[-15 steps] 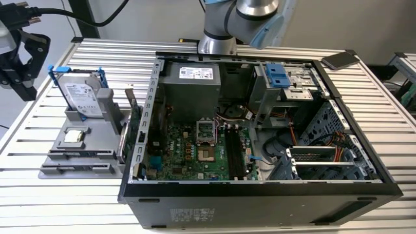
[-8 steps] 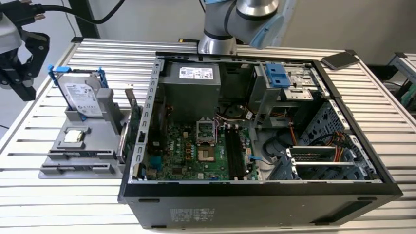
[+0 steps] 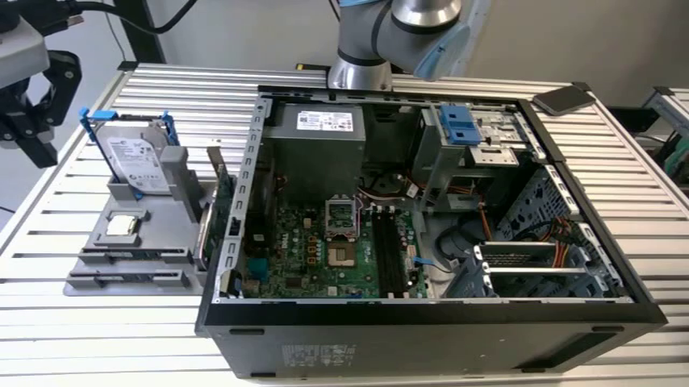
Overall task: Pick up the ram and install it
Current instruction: 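Pick up the ram and move it above insertion slot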
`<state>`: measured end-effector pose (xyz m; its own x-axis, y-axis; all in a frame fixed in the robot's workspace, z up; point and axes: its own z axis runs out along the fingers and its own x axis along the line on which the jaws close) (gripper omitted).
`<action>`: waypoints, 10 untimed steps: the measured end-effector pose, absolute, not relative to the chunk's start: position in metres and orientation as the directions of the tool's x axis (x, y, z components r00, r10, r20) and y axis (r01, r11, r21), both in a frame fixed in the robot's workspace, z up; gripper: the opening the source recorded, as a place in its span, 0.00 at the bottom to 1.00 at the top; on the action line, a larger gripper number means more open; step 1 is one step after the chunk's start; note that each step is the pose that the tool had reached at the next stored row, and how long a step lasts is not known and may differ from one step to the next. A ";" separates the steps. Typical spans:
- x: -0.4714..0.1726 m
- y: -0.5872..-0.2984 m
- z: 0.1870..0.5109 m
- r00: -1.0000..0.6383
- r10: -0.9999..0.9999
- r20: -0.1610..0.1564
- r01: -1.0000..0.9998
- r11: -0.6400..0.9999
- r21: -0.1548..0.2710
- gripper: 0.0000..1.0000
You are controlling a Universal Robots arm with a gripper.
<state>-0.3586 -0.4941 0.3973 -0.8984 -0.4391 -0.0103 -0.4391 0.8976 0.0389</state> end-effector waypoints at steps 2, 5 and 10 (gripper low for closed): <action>-0.359 -0.494 0.397 -0.886 -0.463 -0.009 -0.463 0.886 0.036 0.00; -0.359 -0.494 0.398 -0.866 -0.500 -0.008 -0.500 0.865 0.034 0.00; -0.359 -0.493 0.398 -0.831 -0.556 -0.006 -0.556 0.831 0.031 0.00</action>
<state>-0.3592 -0.4927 0.3976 -0.8314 -0.5557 -0.0060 -0.5555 0.8309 0.0312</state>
